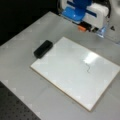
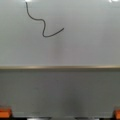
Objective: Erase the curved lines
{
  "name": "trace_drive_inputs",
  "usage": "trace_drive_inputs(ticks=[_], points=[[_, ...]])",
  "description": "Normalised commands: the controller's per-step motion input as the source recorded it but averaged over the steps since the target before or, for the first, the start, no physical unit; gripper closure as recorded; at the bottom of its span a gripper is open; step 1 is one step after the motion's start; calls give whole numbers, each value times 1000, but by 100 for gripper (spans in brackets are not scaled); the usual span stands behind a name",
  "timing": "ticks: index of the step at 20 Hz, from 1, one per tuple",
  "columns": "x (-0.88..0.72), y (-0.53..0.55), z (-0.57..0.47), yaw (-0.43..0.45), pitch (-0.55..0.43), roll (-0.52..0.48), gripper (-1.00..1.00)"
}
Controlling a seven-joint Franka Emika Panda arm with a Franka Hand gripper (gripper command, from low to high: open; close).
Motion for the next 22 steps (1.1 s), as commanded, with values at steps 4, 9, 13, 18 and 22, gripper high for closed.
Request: trace_drive_inputs(ticks=[4, 9, 13, 18, 22], points=[[-3, -23, 17, 162, 115, -24, -100], [14, -105, 81, 157, 141, -83, -100], [47, -207, 118, 138, 142, -102, -100], [101, -313, 59, 141, 82, -76, -100], [183, -414, 28, 149, 54, -68, -100]])
